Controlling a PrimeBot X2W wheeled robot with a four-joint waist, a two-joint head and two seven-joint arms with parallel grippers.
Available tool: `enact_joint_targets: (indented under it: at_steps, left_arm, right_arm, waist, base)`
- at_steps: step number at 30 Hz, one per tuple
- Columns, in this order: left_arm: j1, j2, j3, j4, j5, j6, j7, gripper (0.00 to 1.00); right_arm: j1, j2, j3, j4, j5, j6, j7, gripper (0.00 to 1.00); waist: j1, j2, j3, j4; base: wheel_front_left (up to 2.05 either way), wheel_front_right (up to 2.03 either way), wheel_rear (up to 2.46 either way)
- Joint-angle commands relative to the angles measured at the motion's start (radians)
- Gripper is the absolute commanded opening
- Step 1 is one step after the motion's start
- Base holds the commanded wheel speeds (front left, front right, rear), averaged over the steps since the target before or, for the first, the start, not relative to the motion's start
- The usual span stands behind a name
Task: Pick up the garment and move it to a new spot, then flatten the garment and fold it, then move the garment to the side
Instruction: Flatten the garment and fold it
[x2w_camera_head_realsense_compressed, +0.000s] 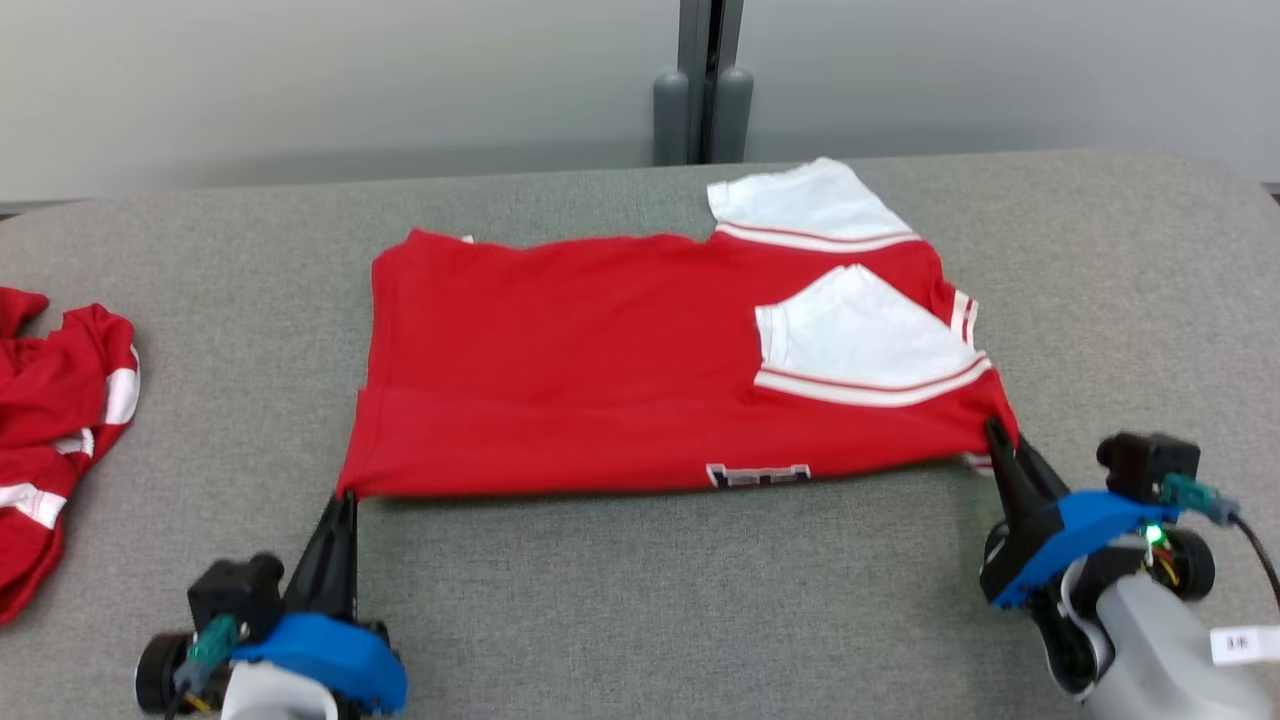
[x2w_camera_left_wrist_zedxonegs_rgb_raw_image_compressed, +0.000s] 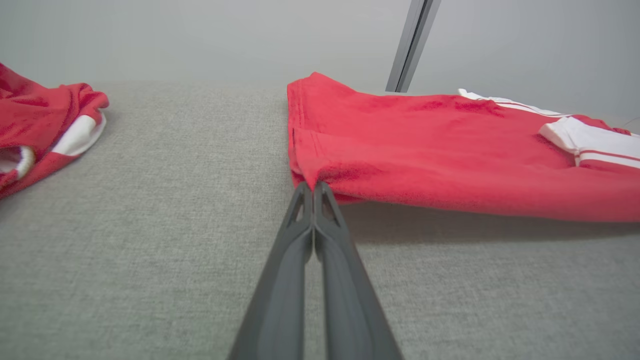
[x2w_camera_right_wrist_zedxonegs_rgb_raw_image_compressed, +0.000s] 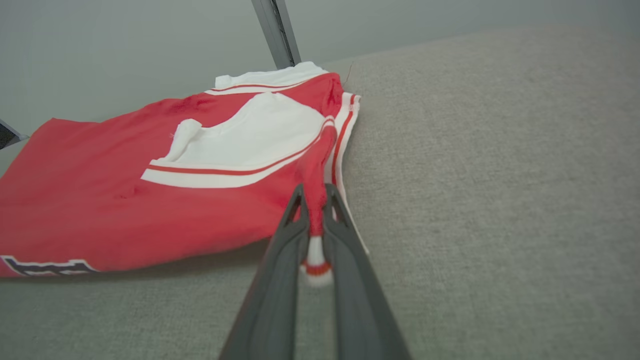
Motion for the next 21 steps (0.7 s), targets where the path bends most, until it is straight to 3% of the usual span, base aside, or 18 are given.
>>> enact_joint_targets:
  at_steps: [1,12,20,21]
  left_arm:
    - [0.027,0.000,0.006,-0.010,-0.004,-0.003,-0.005,0.00]
    - [0.263,-0.027,0.050,-0.166,-0.004,0.011,-0.005,0.00]
    - [0.314,-0.043,0.021,-0.157,-0.005,0.010,-0.005,0.00]
    - [0.312,-0.043,0.022,-0.153,-0.005,0.010,-0.005,0.11]
  right_arm:
    - [0.032,-0.009,-0.001,-0.019,0.006,0.000,-0.003,0.00]
    - [0.365,-0.028,-0.079,-0.289,0.018,0.000,-0.003,0.00]
    - [0.478,0.010,-0.122,-0.395,-0.015,0.000,0.041,0.02]
    - [0.481,0.015,-0.127,-0.401,-0.021,0.000,0.046,0.52]
  waist:
    - [0.0001,0.0001,-0.016,-0.009]
    - [0.0001,0.0001,-0.068,0.007]
    - [0.0001,0.0001,-0.074,0.000]
    - [0.0001,0.0001,-0.076,0.001]
  base:
    - [0.00,0.00,0.00]
    - [0.00,0.00,0.00]
    - [0.00,0.00,0.00]
    - [0.00,0.00,0.00]
